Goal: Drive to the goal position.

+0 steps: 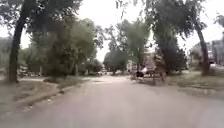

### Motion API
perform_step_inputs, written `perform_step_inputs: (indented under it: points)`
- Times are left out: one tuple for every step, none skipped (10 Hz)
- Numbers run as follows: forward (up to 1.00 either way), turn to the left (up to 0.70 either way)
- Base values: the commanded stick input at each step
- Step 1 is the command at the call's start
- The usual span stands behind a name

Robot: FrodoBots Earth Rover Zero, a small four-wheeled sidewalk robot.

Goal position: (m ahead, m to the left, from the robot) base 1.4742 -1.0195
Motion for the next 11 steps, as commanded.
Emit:
perform_step_inputs:
  points:
    - [1.00,0.01]
    - [1.00,0.01]
    - [1.00,0.01]
    - [1.00,0.01]
    - [1.00,0.01]
    - [1.00,0.01]
    - [1.00,0.01]
    - [1.00,0.01]
    - [1.00,0.01]
    - [1.00,0.01]
    - [1.00,0.01]
